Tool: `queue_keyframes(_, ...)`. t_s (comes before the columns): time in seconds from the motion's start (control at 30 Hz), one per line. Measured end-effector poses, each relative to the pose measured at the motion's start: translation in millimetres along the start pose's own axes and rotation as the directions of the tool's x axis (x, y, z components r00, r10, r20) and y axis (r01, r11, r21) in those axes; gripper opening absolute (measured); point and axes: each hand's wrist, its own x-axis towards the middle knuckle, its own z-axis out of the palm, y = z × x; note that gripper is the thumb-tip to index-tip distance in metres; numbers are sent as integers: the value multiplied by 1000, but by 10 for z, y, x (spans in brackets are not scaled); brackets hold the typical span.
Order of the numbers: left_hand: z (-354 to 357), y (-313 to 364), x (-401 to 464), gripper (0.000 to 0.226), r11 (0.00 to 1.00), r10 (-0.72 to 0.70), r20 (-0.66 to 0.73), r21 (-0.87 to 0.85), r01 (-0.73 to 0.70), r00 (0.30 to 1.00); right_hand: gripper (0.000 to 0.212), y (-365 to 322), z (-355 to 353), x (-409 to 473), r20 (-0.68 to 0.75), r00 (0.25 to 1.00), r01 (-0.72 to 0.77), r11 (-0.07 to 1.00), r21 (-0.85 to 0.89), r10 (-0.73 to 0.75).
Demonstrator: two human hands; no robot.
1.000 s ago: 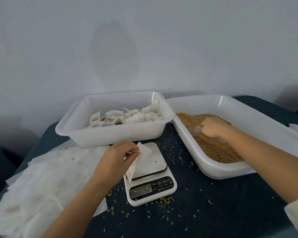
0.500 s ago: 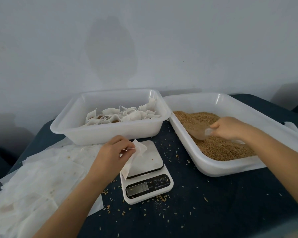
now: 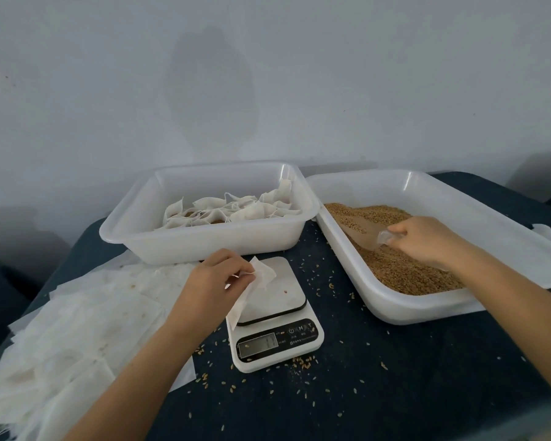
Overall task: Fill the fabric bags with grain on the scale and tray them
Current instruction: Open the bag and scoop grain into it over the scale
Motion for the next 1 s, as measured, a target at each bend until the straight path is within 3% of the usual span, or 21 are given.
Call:
queue_keyframes(0.33, -41, -19, 25, 6, 999, -10, 1, 36, 10, 1000, 47, 68, 17, -13, 45, 999, -26, 1000, 9, 26)
queue_keyframes(0.7, -33, -33, 6, 7, 999, -35, 12, 19, 35, 999, 47, 87, 37, -57, 0, 998, -57, 998, 15, 57)
queue_keyframes(0.83, -49, -34, 13, 7, 999, -40, 8, 11, 40, 999, 44, 75, -23, -109, -61, 998, 1, 998, 63, 3)
queue_keyframes(1.0, -158, -64, 47, 7, 998, -9, 42, 57, 6, 999, 40, 21, -205, -222, -160, 974, 178, 978, 112, -159)
